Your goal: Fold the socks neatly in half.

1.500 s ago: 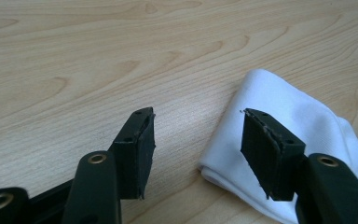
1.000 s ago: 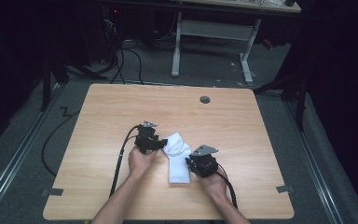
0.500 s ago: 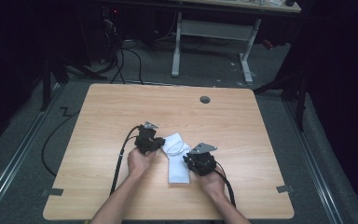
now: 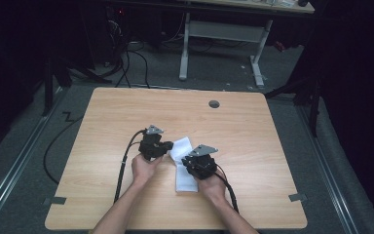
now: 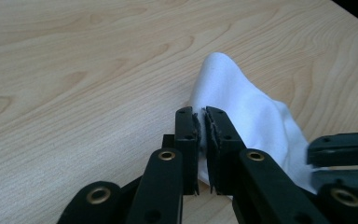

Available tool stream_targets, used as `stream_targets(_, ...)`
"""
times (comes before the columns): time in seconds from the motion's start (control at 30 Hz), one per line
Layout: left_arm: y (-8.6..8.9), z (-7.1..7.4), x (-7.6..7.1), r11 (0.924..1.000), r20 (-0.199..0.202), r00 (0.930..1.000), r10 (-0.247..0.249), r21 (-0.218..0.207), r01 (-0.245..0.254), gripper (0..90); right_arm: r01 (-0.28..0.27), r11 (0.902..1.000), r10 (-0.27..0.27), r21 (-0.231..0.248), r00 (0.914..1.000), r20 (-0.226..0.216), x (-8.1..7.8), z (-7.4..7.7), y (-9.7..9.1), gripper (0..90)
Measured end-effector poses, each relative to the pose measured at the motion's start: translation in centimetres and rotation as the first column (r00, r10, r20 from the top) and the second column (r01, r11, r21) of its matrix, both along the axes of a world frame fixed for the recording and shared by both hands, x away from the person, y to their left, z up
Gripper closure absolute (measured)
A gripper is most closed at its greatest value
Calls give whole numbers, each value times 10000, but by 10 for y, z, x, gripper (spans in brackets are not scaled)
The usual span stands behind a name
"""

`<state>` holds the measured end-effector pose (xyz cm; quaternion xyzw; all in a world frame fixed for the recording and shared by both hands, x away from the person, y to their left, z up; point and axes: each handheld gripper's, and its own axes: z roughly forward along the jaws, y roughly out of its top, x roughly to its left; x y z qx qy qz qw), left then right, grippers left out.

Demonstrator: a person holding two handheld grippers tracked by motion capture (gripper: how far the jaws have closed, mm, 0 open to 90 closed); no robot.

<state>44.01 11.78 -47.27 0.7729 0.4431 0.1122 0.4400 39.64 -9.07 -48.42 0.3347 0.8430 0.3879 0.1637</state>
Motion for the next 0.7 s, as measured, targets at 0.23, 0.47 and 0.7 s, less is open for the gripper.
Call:
stream_targets(0.23,-1,11,-9,9978,509,9970,-585,-270,599,842,145,9998,-149,-106,9992,-368,7,-9,6,785)
stream_targets(0.47,-4,21,-9,9948,841,9914,-1000,-84,1011,842,351,9992,-359,-178,9984,-430,20,-11,13,793)
stream_targets(0.7,-6,23,-12,9909,1012,9857,-1345,95,1342,842,545,9983,-555,-218,9973,-479,31,-13,20,801)
